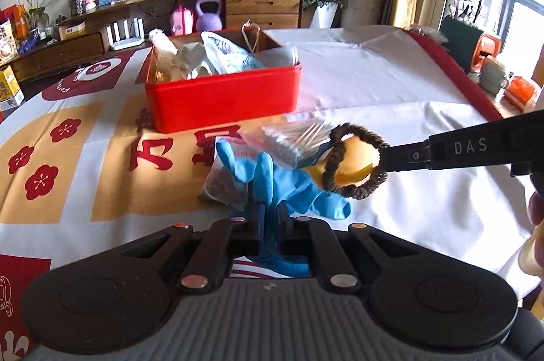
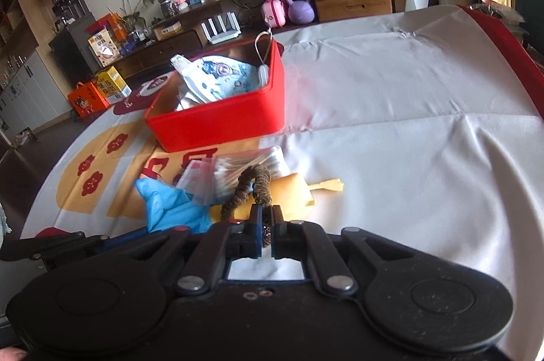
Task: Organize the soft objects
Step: 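Lift the glove and bracelet with both grippers toward the red box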
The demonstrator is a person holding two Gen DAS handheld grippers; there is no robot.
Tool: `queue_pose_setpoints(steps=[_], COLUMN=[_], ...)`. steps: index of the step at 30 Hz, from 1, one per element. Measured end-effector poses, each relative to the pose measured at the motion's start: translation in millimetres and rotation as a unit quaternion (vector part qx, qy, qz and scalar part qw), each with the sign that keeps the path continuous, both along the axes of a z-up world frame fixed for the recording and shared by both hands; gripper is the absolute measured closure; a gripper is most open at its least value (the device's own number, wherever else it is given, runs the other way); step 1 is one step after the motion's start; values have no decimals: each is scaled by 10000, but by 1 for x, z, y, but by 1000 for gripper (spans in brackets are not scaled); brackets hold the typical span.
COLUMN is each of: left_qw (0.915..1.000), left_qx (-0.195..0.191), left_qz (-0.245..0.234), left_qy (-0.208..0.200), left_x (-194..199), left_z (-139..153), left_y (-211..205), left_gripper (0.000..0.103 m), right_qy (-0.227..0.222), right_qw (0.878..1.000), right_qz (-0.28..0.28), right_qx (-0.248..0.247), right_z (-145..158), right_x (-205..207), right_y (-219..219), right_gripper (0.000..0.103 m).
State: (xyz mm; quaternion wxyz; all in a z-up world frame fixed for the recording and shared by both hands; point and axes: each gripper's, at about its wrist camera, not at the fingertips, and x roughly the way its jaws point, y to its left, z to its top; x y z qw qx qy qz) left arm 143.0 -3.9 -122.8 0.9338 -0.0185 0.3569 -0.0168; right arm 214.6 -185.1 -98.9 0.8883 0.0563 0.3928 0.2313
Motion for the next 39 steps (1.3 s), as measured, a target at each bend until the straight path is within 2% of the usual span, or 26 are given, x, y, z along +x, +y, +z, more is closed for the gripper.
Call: queue_pose_setpoints(steps=[15,23,28,29,31,33,34,36,39], left_qw=[9985,9978,9972,9970,9970,9971,9972,9976,9983], left_qx=[-367,-613,-701,-723,-711,-690,-686,-624,-481], left_qz=[43,-247,-250,-256,-249,-266,-270,-273,-193], left_qy=[-404,-46,118,131,163,181,155,100,280], left_x=[-10,-13,-11,-11,-10,-9,-10,-11,-4], left_z=[40,26,21,20,18,16,16,15,6], left_y=[15,12,11,12,11,10,10,8,5], left_gripper=[97,97,96,92,76,32,27,26,26], right_qy=[-364,-240,-183,-171,-147,-131,-120,-92,-79], right_qw=[9987,9992,9993,9993,9993,9993,9993,9994,9994], right_qz=[51,45,22,19,13,18,15,9,5], right_qx=[342,313,329,333,343,342,341,342,338], right_z=[35,26,22,21,19,18,17,15,14], right_x=[-14,-15,-15,-14,-14,-13,-12,-12,-11], right_y=[-12,-13,-16,-16,-16,-16,-16,-16,-17], right_gripper=[99,99,99,99,99,99,99,99,99])
